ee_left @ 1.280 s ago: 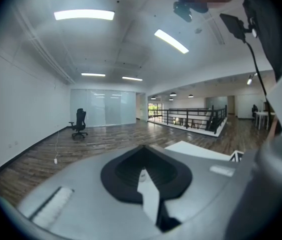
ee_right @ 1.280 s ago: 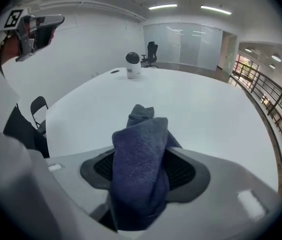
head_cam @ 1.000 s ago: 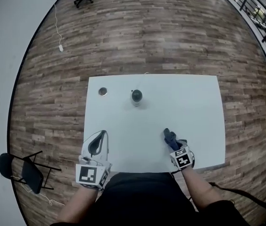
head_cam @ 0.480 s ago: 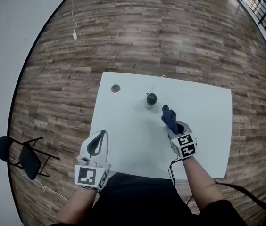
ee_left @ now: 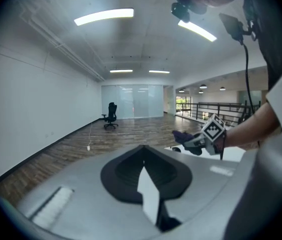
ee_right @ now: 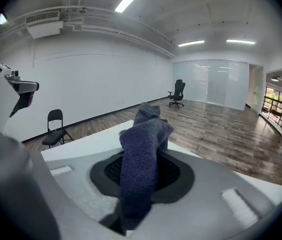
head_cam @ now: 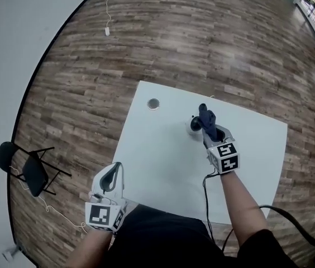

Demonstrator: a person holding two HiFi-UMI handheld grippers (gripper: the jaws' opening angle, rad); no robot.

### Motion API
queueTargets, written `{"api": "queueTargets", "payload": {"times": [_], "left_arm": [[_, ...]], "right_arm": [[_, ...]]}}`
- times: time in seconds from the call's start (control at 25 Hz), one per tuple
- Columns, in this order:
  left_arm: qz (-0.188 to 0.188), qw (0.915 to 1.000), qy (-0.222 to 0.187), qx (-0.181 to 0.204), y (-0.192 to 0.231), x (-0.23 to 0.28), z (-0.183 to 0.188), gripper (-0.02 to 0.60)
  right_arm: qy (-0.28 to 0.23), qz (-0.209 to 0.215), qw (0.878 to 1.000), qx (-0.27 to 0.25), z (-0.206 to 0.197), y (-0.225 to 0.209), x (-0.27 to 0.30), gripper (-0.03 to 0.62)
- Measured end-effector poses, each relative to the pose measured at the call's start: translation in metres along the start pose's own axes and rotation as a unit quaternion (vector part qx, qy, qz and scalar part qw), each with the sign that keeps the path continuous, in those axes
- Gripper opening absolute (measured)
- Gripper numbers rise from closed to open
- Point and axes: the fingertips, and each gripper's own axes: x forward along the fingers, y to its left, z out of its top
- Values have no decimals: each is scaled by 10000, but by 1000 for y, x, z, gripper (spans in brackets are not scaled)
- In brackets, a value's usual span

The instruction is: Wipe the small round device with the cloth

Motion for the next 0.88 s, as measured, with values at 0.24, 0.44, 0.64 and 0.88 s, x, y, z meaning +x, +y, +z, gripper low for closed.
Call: {"api": "queueTargets", "payload": {"times": [0.24,0.44,0.64,0.88], "left_arm": [[383,9990,167,-138,13,-19,-10,8],[618,9975,279,-212,19,-34,-19,8],[711,9966,322,-245,21,-42,-23,8],[757,9964,290,-247,20,-45,-24,8]], "right_arm": [[124,178,9997,-71,5,-5,30,89],[214,322,9991,-169,2,3,41,89],[381,390,9962,-674,4,21,42,89],[463,640,9938,-781,0,37,43,89]]}}
